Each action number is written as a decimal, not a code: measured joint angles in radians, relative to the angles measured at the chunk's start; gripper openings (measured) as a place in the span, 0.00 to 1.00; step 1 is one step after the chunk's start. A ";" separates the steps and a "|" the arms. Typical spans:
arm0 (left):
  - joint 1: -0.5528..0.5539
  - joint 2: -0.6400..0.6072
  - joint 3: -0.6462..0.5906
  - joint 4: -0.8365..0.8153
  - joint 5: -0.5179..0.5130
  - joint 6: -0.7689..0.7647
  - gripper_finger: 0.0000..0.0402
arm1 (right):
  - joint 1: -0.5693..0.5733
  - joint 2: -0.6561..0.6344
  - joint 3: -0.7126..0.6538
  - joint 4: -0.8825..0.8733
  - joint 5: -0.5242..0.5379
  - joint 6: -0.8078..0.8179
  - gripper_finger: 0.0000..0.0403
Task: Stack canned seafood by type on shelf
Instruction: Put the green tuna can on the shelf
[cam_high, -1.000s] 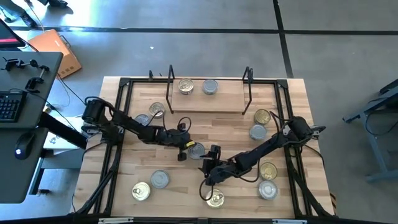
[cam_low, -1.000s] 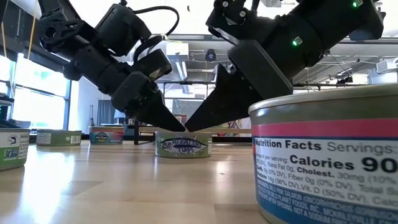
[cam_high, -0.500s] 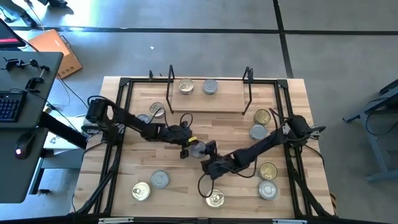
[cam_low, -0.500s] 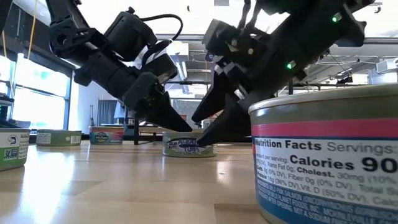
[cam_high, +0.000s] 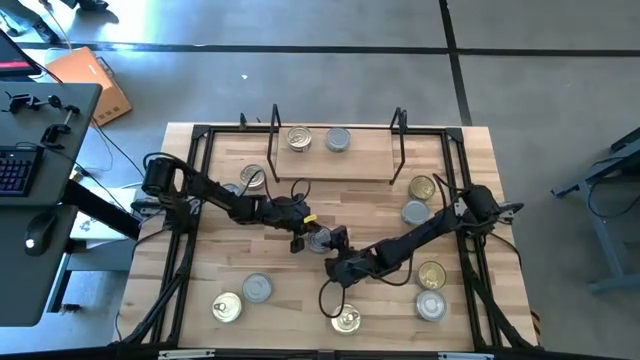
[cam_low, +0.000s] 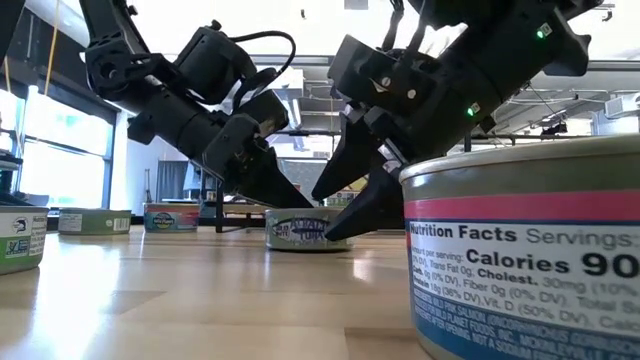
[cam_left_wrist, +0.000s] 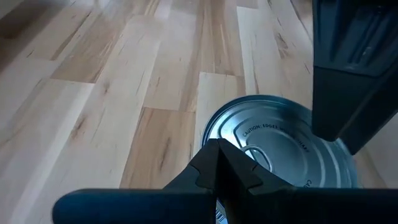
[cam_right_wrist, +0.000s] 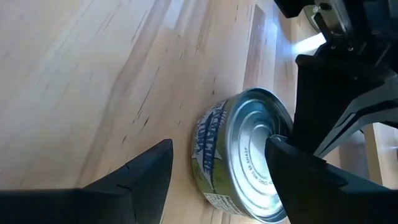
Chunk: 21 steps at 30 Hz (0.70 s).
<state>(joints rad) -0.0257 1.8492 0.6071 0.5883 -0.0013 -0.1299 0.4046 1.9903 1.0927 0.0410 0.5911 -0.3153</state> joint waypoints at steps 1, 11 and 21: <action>0.000 0.000 0.000 0.001 0.001 0.000 0.00 | 0.000 0.000 0.000 0.000 0.002 0.000 0.62; 0.019 0.000 0.000 -0.001 0.026 0.001 0.00 | -0.020 0.000 0.000 0.000 0.007 -0.051 0.62; 0.027 0.000 0.000 -0.002 0.033 0.001 0.00 | -0.045 0.000 0.000 0.001 -0.020 -0.095 0.62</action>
<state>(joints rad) 0.0010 1.8496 0.6067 0.5865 0.0319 -0.1285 0.3595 1.9903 1.0927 0.0420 0.5707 -0.4102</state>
